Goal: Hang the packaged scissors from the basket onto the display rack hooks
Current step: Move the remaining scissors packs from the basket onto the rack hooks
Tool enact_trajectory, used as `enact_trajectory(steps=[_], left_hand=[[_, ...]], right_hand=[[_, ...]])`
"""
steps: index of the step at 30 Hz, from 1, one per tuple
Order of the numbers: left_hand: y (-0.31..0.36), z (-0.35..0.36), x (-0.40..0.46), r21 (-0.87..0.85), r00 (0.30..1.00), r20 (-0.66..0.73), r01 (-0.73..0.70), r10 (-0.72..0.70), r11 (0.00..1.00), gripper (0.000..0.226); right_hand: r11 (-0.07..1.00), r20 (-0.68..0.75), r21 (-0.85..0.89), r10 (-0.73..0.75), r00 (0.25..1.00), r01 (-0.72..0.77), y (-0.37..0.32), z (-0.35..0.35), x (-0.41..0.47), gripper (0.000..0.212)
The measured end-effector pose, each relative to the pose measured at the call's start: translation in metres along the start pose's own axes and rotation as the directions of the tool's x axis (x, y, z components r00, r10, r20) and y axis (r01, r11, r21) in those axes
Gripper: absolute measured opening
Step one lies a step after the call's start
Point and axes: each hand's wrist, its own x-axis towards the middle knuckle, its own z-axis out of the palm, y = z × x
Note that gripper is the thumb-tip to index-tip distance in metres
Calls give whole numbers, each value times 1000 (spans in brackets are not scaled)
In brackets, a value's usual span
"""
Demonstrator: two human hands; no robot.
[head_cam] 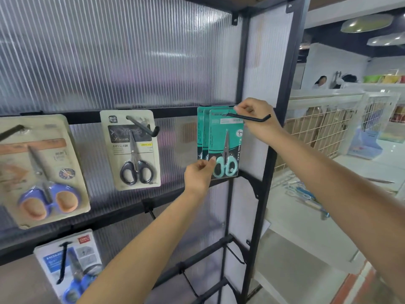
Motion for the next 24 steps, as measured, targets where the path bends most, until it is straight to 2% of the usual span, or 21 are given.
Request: enact_trajectory(steps=[9,13,16,18,20,24], left_hand=[[7,-6,10,92,998,-58,29,-24,995,26],[11,-7,6,122,994,-108,50,-37,991,25],[14,-10,-6,202,992,-123,32,-7,979,26],[15,-13,-21,321,986,-143,-29,79,947,26],[15,-16,-42,454,969,-121,-139,216,880,23],[10,-14,-90,601,897,148,-417,417,682,17]], right_hand=[[998,-32,-52,-19,999,17,4,12,4,12],[999,-16,-33,11,1000,-12,0,2,-20,27],[942,3,-331,-53,999,51,-2,-10,-50,30],[880,54,-470,-49,997,68,-3,-17,-75,35],[859,77,-508,-23,997,59,-6,-24,-101,36],[840,100,-542,63,993,1,-2,-39,-147,38]])
